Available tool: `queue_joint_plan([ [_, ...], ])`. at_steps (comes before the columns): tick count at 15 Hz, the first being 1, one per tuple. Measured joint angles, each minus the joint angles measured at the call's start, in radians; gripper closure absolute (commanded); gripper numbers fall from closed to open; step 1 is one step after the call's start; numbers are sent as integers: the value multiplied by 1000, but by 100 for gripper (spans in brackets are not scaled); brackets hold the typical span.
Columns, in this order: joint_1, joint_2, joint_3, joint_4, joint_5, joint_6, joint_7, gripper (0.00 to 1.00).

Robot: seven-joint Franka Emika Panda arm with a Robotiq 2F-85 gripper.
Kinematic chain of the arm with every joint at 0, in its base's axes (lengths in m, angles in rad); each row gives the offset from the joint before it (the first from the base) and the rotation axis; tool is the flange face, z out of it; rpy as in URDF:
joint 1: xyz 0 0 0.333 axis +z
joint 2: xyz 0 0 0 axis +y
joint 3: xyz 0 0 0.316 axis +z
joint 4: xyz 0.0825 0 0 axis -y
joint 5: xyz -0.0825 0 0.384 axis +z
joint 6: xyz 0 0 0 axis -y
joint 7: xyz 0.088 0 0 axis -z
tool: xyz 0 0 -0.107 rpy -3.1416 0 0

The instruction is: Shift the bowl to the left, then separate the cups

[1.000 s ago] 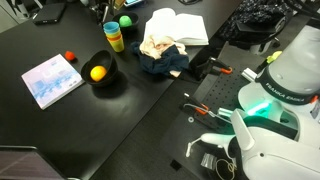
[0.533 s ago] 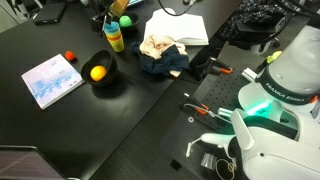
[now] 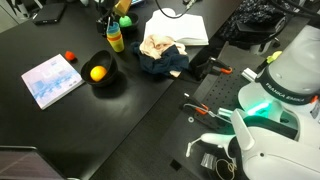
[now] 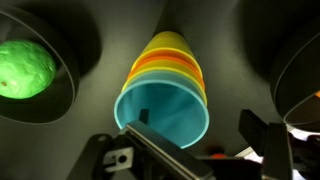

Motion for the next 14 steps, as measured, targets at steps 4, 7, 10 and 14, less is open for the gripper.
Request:
queue_joint_plan([
  [4, -2, 6, 2, 15, 0, -8, -17, 71],
  [7, -2, 6, 2, 19, 0, -14, -26, 94],
  [10, -2, 6, 1, 22, 0, -22, -29, 100],
  [14, 0, -10, -3, 25, 0, -90, -29, 95],
])
